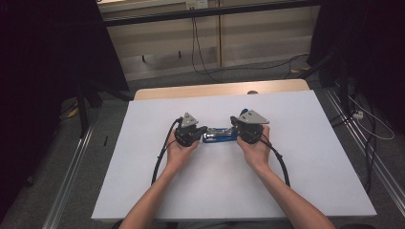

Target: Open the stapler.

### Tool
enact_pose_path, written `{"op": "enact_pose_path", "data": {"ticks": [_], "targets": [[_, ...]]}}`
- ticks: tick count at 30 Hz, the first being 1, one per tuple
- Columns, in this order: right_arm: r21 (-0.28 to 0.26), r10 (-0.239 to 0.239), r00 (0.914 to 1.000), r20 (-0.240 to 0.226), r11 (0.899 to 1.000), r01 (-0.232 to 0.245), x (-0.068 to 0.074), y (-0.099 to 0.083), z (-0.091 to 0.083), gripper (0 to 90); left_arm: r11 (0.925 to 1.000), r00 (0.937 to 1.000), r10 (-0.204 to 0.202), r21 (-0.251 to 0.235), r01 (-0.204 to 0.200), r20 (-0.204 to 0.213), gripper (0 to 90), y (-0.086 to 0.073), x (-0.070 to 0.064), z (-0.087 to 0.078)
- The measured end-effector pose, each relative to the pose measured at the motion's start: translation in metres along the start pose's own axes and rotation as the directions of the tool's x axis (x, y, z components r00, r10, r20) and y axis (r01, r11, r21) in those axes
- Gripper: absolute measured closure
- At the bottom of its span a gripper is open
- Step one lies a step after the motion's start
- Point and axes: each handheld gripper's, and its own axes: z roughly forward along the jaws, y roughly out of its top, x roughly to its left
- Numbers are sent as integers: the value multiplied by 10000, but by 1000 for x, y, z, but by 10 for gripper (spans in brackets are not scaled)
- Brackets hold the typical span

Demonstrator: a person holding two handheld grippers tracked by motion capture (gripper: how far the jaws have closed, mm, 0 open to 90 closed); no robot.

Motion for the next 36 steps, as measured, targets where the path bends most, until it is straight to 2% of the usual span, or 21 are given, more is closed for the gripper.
{"op": "enact_pose_path", "data": {"ticks": [4,7,18,23,28,34,36], "targets": [[58,174,9998,39,9998,-174,-6,-4,-2,900,10000,10000,52,7,-52,28,900,0,1,0],[70,223,9997,-116,9997,-223,-8,-5,-3,900,10000,10000,57,12,-57,40,900,0,1,0],[106,152,9998,-92,9998,-151,-9,-6,-3,900,10000,10000,69,0,-69,48,900,0,0,0],[223,518,9986,111,9984,-520,-19,-10,-4,900,10000,10000,78,16,-79,33,900,0,0,0],[180,493,9986,210,9986,-497,-28,-11,-9,900,10000,10000,54,11,-54,27,900,0,0,0],[111,538,9985,103,9985,-539,-37,-13,-13,900,10000,10000,61,12,-61,6,900,0,0,0],[94,449,9989,-123,9990,-448,-40,-13,-14,900,10000,10000,52,10,-52,-7,900,0,0,0]]}}
